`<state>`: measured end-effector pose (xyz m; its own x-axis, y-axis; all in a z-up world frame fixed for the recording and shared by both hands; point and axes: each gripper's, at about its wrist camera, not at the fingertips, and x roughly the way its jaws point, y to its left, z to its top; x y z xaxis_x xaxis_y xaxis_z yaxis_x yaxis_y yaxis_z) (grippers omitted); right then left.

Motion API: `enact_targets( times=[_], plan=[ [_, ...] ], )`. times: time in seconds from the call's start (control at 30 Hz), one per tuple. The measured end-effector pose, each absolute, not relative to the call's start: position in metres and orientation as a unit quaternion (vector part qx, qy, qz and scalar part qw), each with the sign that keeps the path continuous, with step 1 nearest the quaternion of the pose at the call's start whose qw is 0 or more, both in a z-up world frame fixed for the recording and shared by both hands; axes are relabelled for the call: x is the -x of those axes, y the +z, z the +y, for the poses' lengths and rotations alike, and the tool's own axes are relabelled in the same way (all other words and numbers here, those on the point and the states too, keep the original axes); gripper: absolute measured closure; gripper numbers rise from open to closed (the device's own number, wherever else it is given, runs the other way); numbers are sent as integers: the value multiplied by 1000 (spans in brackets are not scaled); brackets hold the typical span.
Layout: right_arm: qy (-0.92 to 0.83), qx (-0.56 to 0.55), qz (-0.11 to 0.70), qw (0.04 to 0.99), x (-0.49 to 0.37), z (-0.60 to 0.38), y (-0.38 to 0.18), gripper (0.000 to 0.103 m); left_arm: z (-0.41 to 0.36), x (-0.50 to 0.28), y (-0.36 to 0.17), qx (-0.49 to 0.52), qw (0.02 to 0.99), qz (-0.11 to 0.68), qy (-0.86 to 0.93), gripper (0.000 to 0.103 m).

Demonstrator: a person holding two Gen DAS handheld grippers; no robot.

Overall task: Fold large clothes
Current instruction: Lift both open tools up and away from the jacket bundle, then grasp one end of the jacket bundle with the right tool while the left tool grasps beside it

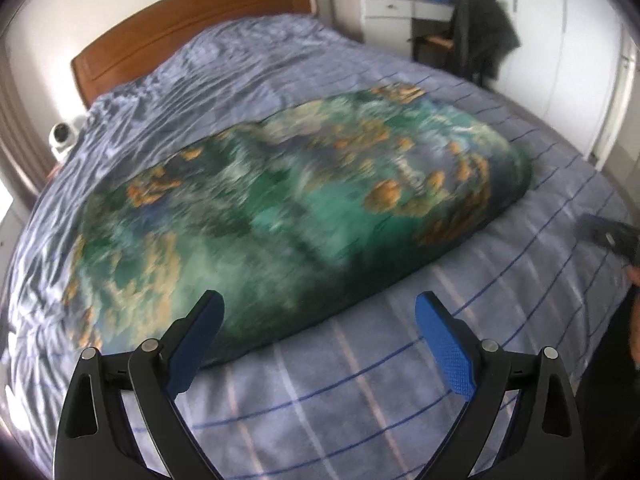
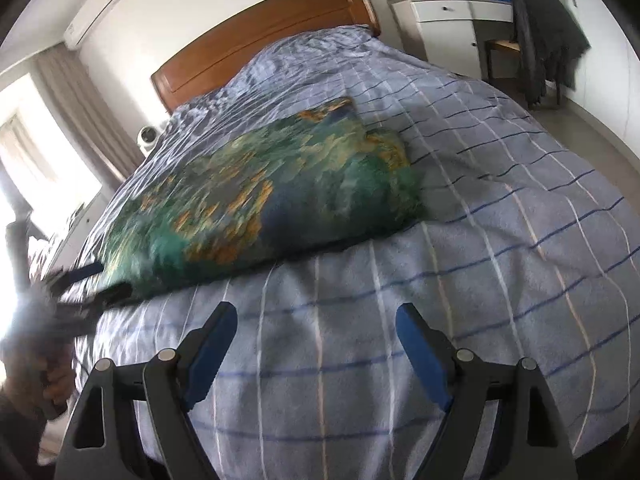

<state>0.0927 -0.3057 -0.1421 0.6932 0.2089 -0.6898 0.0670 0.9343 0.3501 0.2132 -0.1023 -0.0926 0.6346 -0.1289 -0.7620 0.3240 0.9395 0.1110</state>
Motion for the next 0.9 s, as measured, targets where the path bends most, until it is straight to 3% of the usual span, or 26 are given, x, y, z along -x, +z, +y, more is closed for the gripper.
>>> enact_targets(
  times=[0.5, 0.57, 0.63, 0.73, 0.9],
  plan=[
    [24, -439, 369, 819, -202, -366, -210, 16, -146, -244, -142, -214, 867, 423, -155, 4],
    [14, -429, 363, 827, -205, -364, -206, 46, -139, -242, -131, -198, 866, 429, -165, 5],
    [22, -425, 349, 835, -199, -363, -197, 60, -129, -243, -114, -165, 866, 438, -176, 6],
    [31, -368, 325, 871, -187, -347, -165, 65, -113, -252, -70, -114, 878, 428, -184, 7],
    [59, -239, 265, 932, -170, -298, -96, 66, -126, -270, 5, -62, 858, 425, -281, 7]
  ],
)
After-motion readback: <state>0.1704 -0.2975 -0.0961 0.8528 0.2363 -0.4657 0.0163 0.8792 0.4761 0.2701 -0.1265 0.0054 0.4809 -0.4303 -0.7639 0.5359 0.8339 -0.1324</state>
